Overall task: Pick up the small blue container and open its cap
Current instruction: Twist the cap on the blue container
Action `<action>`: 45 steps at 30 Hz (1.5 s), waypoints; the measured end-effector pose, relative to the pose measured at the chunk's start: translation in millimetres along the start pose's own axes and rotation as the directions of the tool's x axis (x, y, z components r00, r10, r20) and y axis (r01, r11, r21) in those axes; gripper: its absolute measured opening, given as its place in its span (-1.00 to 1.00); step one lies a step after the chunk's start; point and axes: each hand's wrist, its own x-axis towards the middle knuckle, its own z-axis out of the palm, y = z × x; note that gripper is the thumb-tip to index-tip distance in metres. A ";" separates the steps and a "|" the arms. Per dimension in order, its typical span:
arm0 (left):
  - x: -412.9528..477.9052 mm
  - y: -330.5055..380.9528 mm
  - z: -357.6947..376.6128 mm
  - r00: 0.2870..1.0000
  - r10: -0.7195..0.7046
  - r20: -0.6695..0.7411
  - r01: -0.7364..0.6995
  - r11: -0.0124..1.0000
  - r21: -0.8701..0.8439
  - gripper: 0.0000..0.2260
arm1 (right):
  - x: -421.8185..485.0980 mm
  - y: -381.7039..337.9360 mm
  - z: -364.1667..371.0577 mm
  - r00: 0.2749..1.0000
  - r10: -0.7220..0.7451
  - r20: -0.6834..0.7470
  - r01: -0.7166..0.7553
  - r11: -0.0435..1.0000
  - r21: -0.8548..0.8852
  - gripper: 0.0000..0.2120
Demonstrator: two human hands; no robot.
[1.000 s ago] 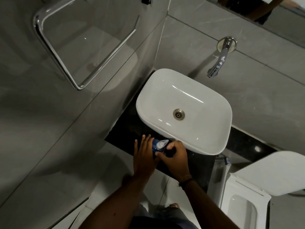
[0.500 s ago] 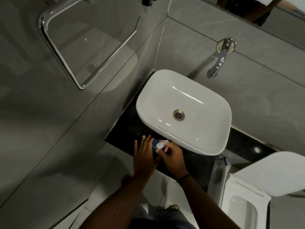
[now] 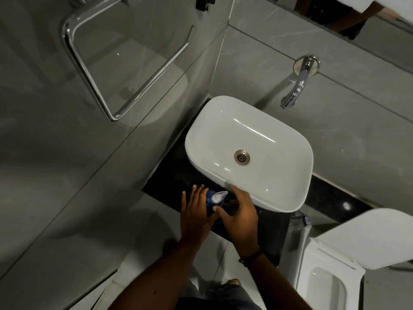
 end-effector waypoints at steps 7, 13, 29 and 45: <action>-0.3 -5.6 6.9 1.000 -0.002 0.008 0.002 1.000 0.021 -0.22 | 22.0 -29.1 -28.0 0.952 -0.255 0.169 0.306 0.824 -0.477 -0.73; -1.8 -3.4 3.8 1.000 0.004 -0.013 -0.004 1.000 0.006 -0.22 | 21.1 -33.6 -24.1 0.962 -0.168 0.214 0.253 0.843 -0.475 -0.77; -2.2 -5.7 6.0 1.000 -0.004 0.029 0.003 1.000 0.021 -0.21 | 15.8 -28.5 -3.8 0.984 0.169 0.057 -0.164 0.982 -0.094 -0.80; -1.2 -2.0 5.4 0.998 -0.043 0.038 0.044 0.999 -0.006 -0.24 | 4.8 1.2 5.4 0.905 0.426 0.004 -0.416 0.882 0.220 -0.83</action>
